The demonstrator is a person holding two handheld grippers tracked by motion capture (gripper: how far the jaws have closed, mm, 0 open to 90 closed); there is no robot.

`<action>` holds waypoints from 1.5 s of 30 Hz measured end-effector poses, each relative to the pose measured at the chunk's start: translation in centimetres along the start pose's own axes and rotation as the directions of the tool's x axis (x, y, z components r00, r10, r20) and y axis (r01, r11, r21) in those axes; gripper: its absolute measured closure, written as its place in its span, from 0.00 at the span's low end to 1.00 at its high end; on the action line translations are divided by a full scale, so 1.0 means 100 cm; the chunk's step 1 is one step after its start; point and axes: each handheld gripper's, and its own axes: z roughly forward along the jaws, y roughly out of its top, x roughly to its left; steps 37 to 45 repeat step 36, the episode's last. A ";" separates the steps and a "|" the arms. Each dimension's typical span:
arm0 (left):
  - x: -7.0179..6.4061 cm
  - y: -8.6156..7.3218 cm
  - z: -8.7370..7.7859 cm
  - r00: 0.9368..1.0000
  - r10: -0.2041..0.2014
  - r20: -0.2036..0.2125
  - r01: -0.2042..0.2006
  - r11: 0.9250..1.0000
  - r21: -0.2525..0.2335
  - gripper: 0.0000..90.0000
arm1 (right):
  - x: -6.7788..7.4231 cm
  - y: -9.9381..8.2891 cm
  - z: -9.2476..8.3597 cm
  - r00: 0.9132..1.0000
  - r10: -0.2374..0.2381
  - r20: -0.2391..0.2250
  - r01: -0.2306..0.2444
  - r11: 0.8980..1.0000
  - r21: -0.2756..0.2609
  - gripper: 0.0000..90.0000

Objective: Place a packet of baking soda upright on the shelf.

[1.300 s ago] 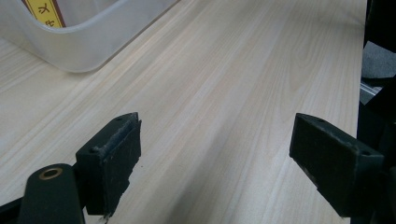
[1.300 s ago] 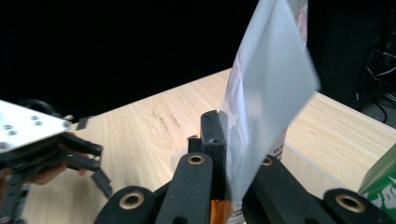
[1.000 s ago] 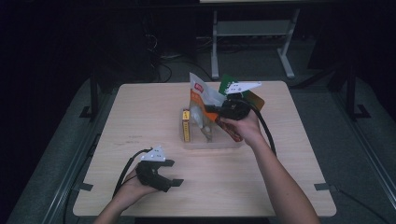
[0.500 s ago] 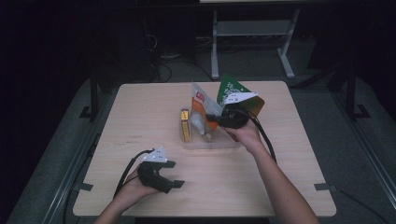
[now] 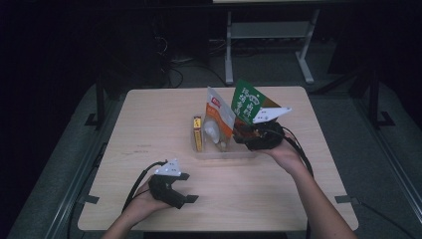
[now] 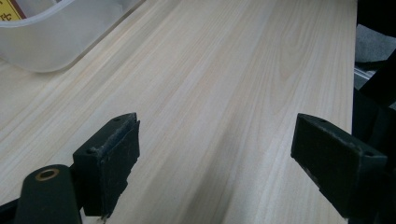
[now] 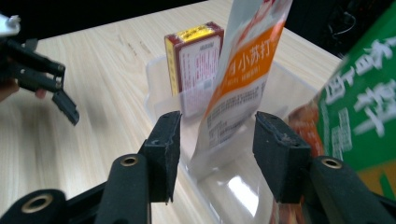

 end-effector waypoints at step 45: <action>-0.002 -0.002 0.006 0.998 0.070 0.006 -0.070 0.996 0.054 0.16 | 0.049 -0.092 -0.022 0.996 -0.010 -0.084 0.025 0.985 0.173 0.36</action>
